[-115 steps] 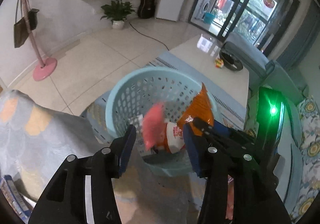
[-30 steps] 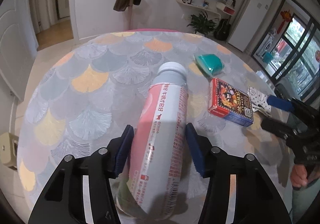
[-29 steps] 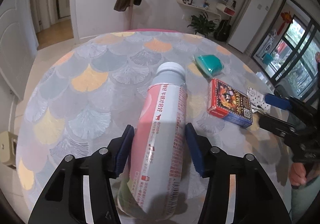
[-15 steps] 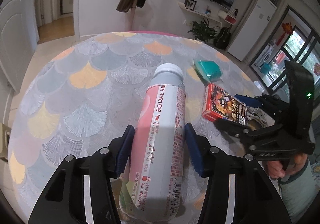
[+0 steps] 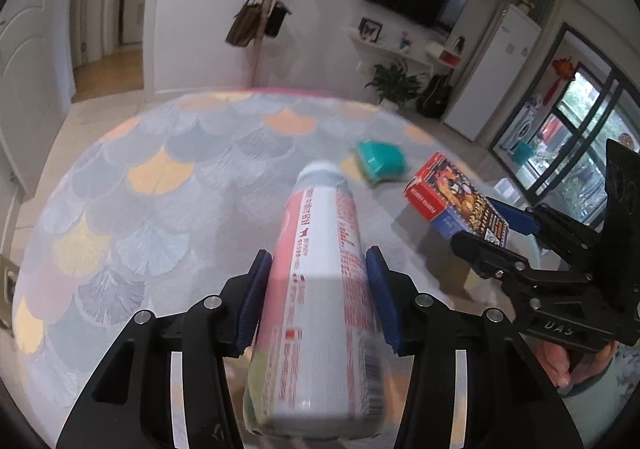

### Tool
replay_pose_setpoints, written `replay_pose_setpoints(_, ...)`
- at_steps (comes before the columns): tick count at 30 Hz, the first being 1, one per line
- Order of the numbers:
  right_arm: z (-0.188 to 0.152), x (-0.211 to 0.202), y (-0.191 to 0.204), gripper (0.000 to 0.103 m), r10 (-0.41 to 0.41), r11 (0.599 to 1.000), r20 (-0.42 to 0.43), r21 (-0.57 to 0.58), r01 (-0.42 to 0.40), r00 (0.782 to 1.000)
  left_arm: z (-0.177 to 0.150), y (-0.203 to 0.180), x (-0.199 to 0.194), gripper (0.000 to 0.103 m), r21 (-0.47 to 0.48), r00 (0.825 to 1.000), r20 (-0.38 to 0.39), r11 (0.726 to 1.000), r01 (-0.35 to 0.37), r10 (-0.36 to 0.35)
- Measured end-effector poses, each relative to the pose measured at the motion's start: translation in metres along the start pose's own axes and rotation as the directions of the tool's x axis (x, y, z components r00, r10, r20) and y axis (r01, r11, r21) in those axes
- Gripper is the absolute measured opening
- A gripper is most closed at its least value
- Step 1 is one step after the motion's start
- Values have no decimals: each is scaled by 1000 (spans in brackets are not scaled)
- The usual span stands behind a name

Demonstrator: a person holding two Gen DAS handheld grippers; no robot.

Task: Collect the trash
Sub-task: 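Carry the spray can and card box over the teal basket and open both tools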

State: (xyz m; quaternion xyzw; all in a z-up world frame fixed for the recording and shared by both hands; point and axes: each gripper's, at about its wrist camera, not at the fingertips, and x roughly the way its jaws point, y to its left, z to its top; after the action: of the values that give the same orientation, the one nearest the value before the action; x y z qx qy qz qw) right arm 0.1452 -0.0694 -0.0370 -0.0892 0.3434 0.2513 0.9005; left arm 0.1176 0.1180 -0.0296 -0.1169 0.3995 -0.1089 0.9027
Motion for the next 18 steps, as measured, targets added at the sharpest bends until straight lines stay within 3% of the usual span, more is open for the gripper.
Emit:
replay_pose_setpoints(5, -1, -45, -16, 59, -42, 998, 84, 53, 37, 996, 10, -33, -18, 47, 54, 996, 70, 997, 48, -52)
replay_pose_setpoints(11, -7, -95, -56, 59, -181, 981, 157, 96, 167, 971, 24, -87, -29, 47, 141, 985, 121, 985, 102, -120)
replay_pose_setpoints(18, -25, -140, -136, 59, -382, 912, 159, 223, 344, 910, 45, -169, -15, 47, 257, 972, 118, 952, 169, -204)
